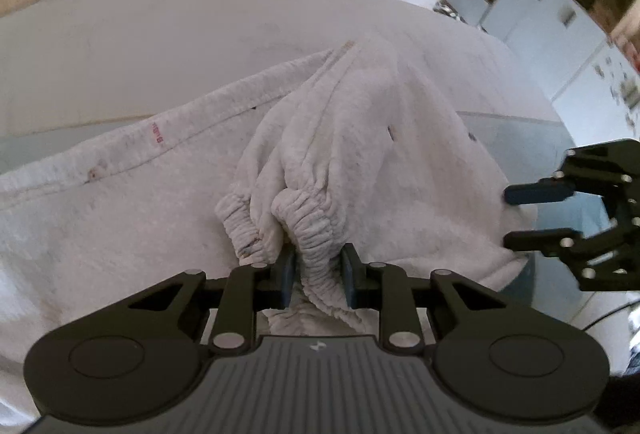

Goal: Fold clothes

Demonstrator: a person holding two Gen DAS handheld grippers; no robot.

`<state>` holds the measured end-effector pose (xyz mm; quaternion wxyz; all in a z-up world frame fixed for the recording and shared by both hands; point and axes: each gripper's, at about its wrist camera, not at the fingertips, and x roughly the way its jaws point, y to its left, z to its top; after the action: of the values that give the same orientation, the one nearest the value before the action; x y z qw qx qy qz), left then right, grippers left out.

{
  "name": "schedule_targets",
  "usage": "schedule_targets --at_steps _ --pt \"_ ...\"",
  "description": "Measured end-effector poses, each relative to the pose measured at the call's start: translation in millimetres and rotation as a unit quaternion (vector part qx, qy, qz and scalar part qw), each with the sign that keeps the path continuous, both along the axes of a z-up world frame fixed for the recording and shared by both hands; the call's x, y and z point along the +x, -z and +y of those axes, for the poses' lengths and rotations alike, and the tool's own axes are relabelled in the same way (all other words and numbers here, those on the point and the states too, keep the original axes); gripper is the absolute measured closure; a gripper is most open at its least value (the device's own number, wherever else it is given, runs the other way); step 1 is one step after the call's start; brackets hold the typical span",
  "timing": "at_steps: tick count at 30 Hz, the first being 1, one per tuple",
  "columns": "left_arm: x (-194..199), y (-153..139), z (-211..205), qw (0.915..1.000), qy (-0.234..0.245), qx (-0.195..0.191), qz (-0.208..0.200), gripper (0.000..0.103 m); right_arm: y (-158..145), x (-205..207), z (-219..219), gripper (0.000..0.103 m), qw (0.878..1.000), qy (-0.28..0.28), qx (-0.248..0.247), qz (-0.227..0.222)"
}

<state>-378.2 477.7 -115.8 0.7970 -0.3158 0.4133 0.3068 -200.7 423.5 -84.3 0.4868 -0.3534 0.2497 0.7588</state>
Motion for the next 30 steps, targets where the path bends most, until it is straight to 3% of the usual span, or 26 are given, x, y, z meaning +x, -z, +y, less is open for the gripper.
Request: schedule_targets --at_steps 5,9,11,12,13,15,20,30 --pt "-1.6 -7.4 2.9 0.9998 0.017 -0.002 0.001 0.080 31.5 3.2 -9.4 0.000 0.999 -0.003 -0.036 -0.032" --pt "11.2 -44.9 -3.1 0.9939 0.065 0.087 0.019 0.072 16.6 19.4 -14.2 0.000 0.999 0.012 -0.031 0.008" --pt "24.2 -61.5 -1.9 0.9900 0.086 0.112 -0.005 0.052 4.4 31.5 -15.9 0.000 0.999 0.022 -0.013 0.028" --pt "30.8 -69.6 -1.3 0.9874 0.096 0.124 -0.016 0.028 -0.1 36.5 -15.8 0.000 0.999 0.028 -0.006 0.032" --pt "39.5 -73.3 -1.1 0.9840 0.109 0.139 -0.024 0.019 -2.6 40.3 -14.6 0.000 0.999 0.034 0.000 0.028" --pt "58.6 -76.8 1.6 0.9785 0.134 0.152 -0.040 0.019 -3.8 46.3 -10.2 0.000 0.999 0.048 0.007 0.021" --pt "111.0 -43.4 30.7 0.9810 0.163 0.096 -0.044 0.019 3.1 47.2 -1.4 0.000 0.998 0.063 0.005 0.018" --pt "93.7 18.0 59.8 0.9896 0.130 0.061 0.003 0.020 32.5 44.5 2.3 0.000 0.997 0.065 -0.024 0.035"
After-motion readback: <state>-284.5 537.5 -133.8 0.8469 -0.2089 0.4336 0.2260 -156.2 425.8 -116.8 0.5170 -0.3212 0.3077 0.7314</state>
